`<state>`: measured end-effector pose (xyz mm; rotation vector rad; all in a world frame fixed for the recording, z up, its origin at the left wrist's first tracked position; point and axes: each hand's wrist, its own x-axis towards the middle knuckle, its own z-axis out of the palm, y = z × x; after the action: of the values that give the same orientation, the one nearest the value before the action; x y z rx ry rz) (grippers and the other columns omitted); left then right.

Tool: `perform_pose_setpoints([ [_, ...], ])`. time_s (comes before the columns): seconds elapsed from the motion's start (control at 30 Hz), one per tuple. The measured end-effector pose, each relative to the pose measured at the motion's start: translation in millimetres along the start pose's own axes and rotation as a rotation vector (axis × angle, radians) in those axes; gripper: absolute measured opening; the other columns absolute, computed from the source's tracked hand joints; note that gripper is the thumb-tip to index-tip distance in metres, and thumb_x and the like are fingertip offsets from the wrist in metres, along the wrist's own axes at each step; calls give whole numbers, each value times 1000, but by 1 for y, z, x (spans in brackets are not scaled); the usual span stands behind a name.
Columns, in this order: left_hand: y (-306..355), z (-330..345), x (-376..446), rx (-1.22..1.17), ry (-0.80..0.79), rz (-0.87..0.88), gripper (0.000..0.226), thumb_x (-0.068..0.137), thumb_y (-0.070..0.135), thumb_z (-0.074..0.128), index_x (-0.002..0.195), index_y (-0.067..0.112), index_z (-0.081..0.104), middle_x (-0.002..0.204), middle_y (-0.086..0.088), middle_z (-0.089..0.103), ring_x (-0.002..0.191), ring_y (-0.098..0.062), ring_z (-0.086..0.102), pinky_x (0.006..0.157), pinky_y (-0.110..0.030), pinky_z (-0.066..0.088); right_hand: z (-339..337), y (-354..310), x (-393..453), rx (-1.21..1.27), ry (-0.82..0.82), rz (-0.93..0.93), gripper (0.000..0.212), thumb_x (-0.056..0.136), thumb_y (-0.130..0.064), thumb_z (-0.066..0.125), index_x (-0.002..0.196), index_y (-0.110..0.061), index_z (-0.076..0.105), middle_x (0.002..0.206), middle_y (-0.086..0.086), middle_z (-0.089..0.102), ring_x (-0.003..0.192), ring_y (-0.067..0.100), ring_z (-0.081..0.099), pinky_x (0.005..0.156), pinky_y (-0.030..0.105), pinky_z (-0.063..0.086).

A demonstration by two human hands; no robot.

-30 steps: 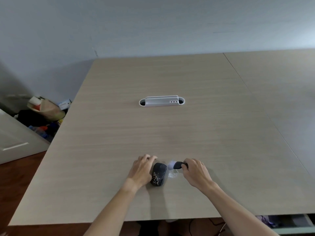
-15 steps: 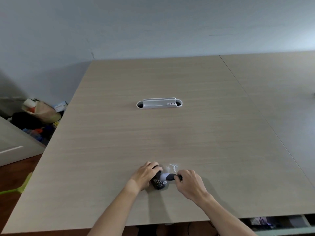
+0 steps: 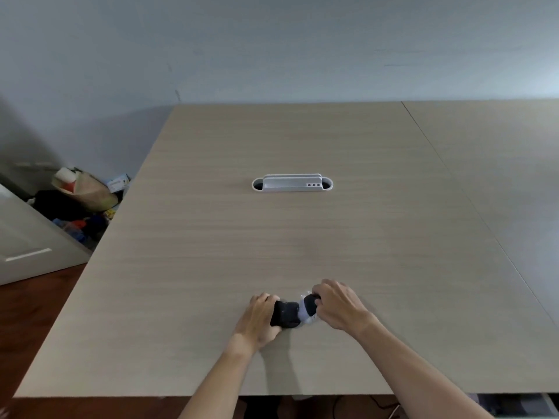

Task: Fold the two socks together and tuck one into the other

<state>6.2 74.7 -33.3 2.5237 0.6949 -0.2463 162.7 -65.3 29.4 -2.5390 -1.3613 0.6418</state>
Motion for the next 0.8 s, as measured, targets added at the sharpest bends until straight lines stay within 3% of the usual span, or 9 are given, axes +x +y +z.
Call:
perform_pose_setpoints([
  [0.07, 1, 3, -2, -21, 39, -14, 45, 73, 27, 66, 114, 14, 53, 113, -5, 56, 109, -27, 49, 98, -33, 42, -6, -3, 4, 35, 30, -8, 16, 81, -13, 47, 87, -9, 61, 97, 10, 62, 91, 31, 57, 71, 30, 35],
  [0.17, 3, 6, -1, -2, 65, -33, 37, 75, 27, 63, 108, 12, 55, 108, -5, 60, 108, -25, 52, 96, -29, 38, -5, -11, 6, 144, -64, -66, 22, 81, -16, 47, 94, -13, 65, 100, 8, 62, 92, 29, 57, 79, 37, 48],
  [0.23, 6, 6, 0, 7, 79, -54, 33, 75, 28, 62, 104, 13, 55, 104, -3, 61, 106, -25, 54, 93, -27, 36, -2, -13, 4, 77, -110, -87, 22, 81, -16, 46, 95, -12, 64, 103, 9, 62, 95, 30, 57, 82, 39, 48],
  [0.3, 7, 8, 0, -9, 92, -84, 38, 74, 28, 65, 106, 12, 55, 106, -4, 61, 107, -25, 53, 94, -27, 35, -3, -11, 3, -63, -51, -93, 21, 83, -13, 45, 95, -10, 62, 105, 11, 61, 98, 31, 56, 85, 37, 43],
  [0.43, 11, 13, -2, -30, 111, -147, 49, 75, 31, 70, 115, 9, 53, 113, -5, 57, 111, -26, 51, 98, -27, 36, -5, -6, 2, -50, 129, -114, 16, 81, -13, 47, 87, -11, 61, 92, 6, 61, 89, 26, 55, 79, 30, 40],
  [0.57, 12, 10, 0, -12, 90, -124, 51, 73, 36, 72, 113, 9, 54, 112, -3, 61, 110, -24, 53, 96, -28, 35, 3, -18, -3, 27, 9, -262, 14, 81, -18, 50, 86, -13, 62, 84, 3, 60, 83, 23, 54, 68, 26, 33],
  [0.7, 11, 7, 0, -44, 76, -149, 55, 68, 36, 77, 109, 9, 53, 109, -5, 60, 107, -26, 54, 91, -27, 37, 3, -14, 1, -127, 57, -258, 16, 78, -15, 47, 81, -10, 62, 88, 8, 63, 85, 27, 57, 78, 32, 44],
  [0.8, 12, 5, -2, -75, 74, -178, 58, 66, 36, 79, 110, 9, 53, 110, -6, 58, 107, -27, 52, 89, -28, 40, -2, -12, 2, -113, 120, -249, 11, 72, -13, 48, 71, -9, 58, 79, 9, 63, 76, 28, 57, 72, 36, 48],
])
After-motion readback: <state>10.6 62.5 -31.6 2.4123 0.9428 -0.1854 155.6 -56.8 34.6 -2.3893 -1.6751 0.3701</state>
